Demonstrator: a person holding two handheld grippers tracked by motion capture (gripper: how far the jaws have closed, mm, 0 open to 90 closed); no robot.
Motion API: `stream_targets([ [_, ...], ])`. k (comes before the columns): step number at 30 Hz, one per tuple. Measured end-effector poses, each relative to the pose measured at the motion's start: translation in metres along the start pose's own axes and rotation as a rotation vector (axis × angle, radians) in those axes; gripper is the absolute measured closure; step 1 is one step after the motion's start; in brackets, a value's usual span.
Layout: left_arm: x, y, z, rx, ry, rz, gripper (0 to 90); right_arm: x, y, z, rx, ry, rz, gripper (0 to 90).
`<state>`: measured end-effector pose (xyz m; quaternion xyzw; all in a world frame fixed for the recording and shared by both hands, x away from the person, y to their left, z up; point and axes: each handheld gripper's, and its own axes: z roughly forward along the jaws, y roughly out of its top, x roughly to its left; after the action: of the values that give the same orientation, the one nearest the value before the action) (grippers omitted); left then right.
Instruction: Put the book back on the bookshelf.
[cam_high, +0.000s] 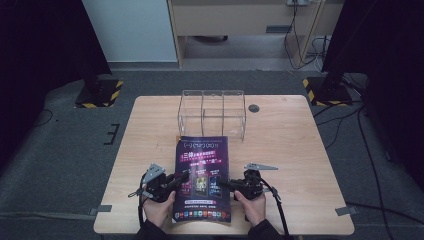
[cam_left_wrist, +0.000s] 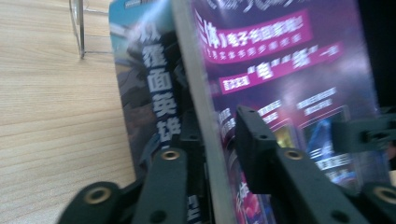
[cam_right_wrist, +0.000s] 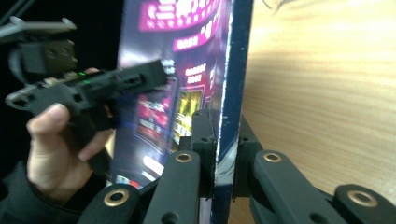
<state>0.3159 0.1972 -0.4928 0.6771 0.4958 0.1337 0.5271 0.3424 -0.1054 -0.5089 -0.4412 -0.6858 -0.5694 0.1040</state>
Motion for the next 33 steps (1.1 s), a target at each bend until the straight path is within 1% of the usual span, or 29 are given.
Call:
stream_targets([
  [1,0.002,-0.001,0.001,-0.002,0.004,-0.007,63.9,0.004,0.003,-0.003,-0.004,0.001,-0.017,84.3],
  [4,0.006,-0.002,0.001,-0.01,-0.006,-0.015,55.3,0.006,0.004,-0.006,-0.011,0.015,-0.023,84.3],
  [6,0.008,-0.002,0.001,-0.015,-0.003,-0.016,47.1,0.011,0.008,-0.009,-0.02,0.032,-0.035,84.4],
  [8,0.011,-0.002,0.002,-0.015,-0.005,-0.022,40.9,0.016,0.011,-0.011,-0.027,0.039,-0.055,84.4],
  [9,0.013,-0.003,0.001,-0.016,0.021,-0.013,38.1,0.02,0.012,-0.012,-0.031,0.041,-0.067,84.4],
  [10,0.013,-0.003,0.001,-0.016,0.021,-0.013,38.0,0.02,0.012,-0.012,-0.031,0.041,-0.067,84.4],
  [11,0.015,-0.004,0.001,-0.019,0.041,-0.006,36.8,0.027,0.017,-0.015,-0.042,0.056,-0.081,84.4],
  [12,0.015,-0.004,0.001,-0.019,0.041,-0.006,35.0,0.027,0.017,-0.015,-0.042,0.056,-0.081,84.4],
  [13,0.017,-0.004,-0.001,-0.028,0.052,-0.009,33.6,0.034,0.022,-0.018,-0.055,0.051,-0.103,84.3],
  [14,0.018,-0.004,-0.002,-0.033,0.058,-0.01,32.7,0.038,0.026,-0.02,-0.067,0.066,-0.107,84.3],
  [15,0.018,-0.004,-0.002,-0.033,0.058,-0.01,32.0,0.038,0.026,-0.02,-0.067,0.066,-0.107,84.3],
  [16,0.018,-0.003,-0.002,-0.039,0.068,-0.009,32.0,0.04,0.028,-0.021,-0.077,0.068,-0.113,84.3],
  [17,0.019,-0.003,-0.003,-0.045,0.082,-0.007,31.2,0.043,0.032,-0.023,-0.089,0.065,-0.121,84.3],
  [18,0.021,-0.004,-0.003,-0.045,0.107,0.007,29.6,0.049,0.042,-0.027,-0.118,0.055,-0.147,84.4],
  [19,0.023,-0.004,-0.003,-0.046,0.127,0.01,28.9,0.051,0.045,-0.029,-0.125,0.049,-0.156,84.3],
  [20,0.023,-0.004,-0.003,-0.046,0.127,0.01,28.9,0.054,0.05,-0.031,-0.139,0.037,-0.174,84.3],
  [21,0.026,-0.005,-0.003,-0.038,0.157,0.011,28.8,0.056,0.054,-0.033,-0.15,0.025,-0.189,84.3],
  [22,0.026,-0.005,-0.003,-0.038,0.157,0.011,28.2,0.058,0.058,-0.035,-0.158,0.009,-0.204,84.3],
  [23,0.029,-0.005,-0.002,-0.025,0.188,0.012,27.5,0.06,0.062,-0.036,-0.169,-0.008,-0.218,84.3],
  [24,0.031,-0.006,-0.002,-0.015,0.197,0.008,27.0,0.061,0.065,-0.038,-0.18,-0.018,-0.228,84.3],
  [25,0.031,-0.006,-0.002,-0.015,0.197,0.008,26.5,0.061,0.065,-0.038,-0.18,-0.018,-0.228,84.3],
  [26,0.032,-0.007,-0.001,-0.01,0.212,0.009,26.5,0.062,0.069,-0.039,-0.19,-0.028,-0.239,84.3],
  [27,0.035,-0.008,0.0,-0.002,0.239,0.021,25.6,0.063,0.075,-0.043,-0.211,-0.044,-0.249,84.3],
  [28,0.036,-0.009,0.0,0.004,0.262,0.032,25.2,0.064,0.078,-0.044,-0.221,-0.051,-0.25,84.3],
  [29,0.037,-0.009,0.001,0.012,0.28,0.038,25.1,0.064,0.082,-0.047,-0.237,-0.063,-0.254,84.2],
  [30,0.037,-0.009,0.001,0.012,0.28,0.038,24.8,0.064,0.082,-0.047,-0.237,-0.063,-0.254,84.2],
  [31,0.04,-0.01,0.002,0.034,0.308,0.051,24.5,0.064,0.088,-0.051,-0.262,-0.077,-0.261,84.3],
  [32,0.04,-0.01,0.002,0.034,0.308,0.051,24.5,0.065,0.091,-0.053,-0.275,-0.087,-0.269,84.3],
  [33,0.042,-0.011,0.004,0.049,0.318,0.049,24.4,0.065,0.094,-0.055,-0.287,-0.098,-0.276,84.3],
])
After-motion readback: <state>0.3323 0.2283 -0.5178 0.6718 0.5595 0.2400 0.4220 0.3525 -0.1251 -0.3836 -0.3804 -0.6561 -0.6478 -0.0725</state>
